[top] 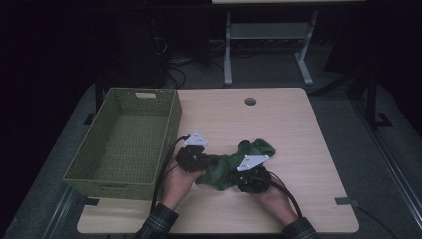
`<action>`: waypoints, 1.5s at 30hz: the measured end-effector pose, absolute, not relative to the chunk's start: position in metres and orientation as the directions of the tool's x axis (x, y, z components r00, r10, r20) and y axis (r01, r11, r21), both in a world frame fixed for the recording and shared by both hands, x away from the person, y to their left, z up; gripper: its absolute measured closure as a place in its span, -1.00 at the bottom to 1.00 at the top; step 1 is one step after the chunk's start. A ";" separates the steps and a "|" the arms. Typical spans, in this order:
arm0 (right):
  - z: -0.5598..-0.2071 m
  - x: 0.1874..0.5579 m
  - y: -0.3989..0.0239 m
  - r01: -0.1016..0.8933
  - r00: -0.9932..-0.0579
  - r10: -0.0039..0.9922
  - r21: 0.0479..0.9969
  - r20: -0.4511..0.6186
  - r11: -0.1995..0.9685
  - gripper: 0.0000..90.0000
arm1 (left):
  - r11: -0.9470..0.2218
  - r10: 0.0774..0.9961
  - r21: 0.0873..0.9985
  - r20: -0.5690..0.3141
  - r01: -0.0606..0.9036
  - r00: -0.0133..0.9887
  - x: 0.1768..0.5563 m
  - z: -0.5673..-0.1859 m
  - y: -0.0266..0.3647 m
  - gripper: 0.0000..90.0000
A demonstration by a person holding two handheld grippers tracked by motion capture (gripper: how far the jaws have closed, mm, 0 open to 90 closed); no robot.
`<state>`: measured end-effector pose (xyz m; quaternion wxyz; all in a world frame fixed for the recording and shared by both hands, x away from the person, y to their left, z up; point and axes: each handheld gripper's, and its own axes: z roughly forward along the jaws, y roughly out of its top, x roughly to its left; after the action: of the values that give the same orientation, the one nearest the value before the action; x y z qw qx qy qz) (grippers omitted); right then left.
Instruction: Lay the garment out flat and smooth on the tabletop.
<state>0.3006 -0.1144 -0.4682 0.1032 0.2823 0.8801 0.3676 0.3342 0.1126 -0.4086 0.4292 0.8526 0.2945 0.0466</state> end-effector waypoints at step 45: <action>-0.432 0.270 -0.245 0.488 -0.659 0.751 0.784 0.043 0.384 0.57 | -0.422 0.536 0.766 -0.221 0.486 0.815 0.317 -0.408 0.119 0.27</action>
<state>0.2703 -0.2447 -0.4322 0.1622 0.3794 0.8160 0.4048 0.3172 0.1185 -0.4082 0.4439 0.8428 0.3031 0.0284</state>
